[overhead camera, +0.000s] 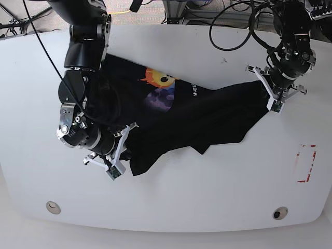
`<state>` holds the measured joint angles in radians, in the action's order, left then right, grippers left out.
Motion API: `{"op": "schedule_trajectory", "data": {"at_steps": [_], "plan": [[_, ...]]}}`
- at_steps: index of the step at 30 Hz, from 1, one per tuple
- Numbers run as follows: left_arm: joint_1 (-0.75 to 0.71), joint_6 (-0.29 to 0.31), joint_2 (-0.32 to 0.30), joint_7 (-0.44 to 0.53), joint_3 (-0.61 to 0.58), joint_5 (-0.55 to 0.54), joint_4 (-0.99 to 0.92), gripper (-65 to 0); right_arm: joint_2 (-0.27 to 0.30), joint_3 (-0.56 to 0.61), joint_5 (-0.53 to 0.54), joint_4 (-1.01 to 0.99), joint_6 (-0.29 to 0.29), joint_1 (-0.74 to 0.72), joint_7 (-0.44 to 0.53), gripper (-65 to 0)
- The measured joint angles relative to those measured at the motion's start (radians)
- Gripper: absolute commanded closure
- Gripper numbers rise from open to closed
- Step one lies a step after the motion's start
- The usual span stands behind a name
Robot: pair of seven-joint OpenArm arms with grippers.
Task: Fold the T-shirt properly
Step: 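Grasp the shirt edges with both grippers and lift the shirt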
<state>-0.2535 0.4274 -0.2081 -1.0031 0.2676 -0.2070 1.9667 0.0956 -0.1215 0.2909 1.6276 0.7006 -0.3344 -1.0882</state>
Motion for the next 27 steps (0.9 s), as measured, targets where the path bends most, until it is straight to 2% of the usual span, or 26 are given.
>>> {"op": "schedule_trajectory", "data": {"at_steps": [6, 11, 15, 17, 20, 27], "plan": [[0.032, -0.001, -0.003, -0.003, -0.062, 0.015, 0.000, 0.0, 0.010, 0.004, -0.013, -0.003, -0.001, 0.027, -0.012, -8.1], [0.031, 0.000, -0.003, -0.007, -0.066, 0.017, -0.001, 0.0, 0.012, 0.000, -0.023, -0.201, -0.003, 0.034, 0.059, -13.6], [0.026, -0.001, -0.007, -0.007, -0.064, 0.019, -0.001, 0.0, -0.005, -0.005, -0.024, -0.303, -0.005, 0.041, 0.133, -25.5], [0.017, 0.000, -0.031, -0.004, -0.066, 0.014, -0.002, 0.0, -0.010, -0.004, -0.019, -0.379, -0.003, 0.019, 0.179, -33.5], [0.012, -0.001, -0.045, -0.006, -0.063, 0.026, -0.002, 0.0, -0.006, -0.006, -0.022, -0.477, -0.002, -0.024, 0.228, -40.0], [0.010, 0.000, -0.045, -0.006, -0.063, 0.022, -0.004, 0.0, -0.001, -0.009, -0.023, -0.663, -0.008, -0.139, 0.308, -41.7]]}}
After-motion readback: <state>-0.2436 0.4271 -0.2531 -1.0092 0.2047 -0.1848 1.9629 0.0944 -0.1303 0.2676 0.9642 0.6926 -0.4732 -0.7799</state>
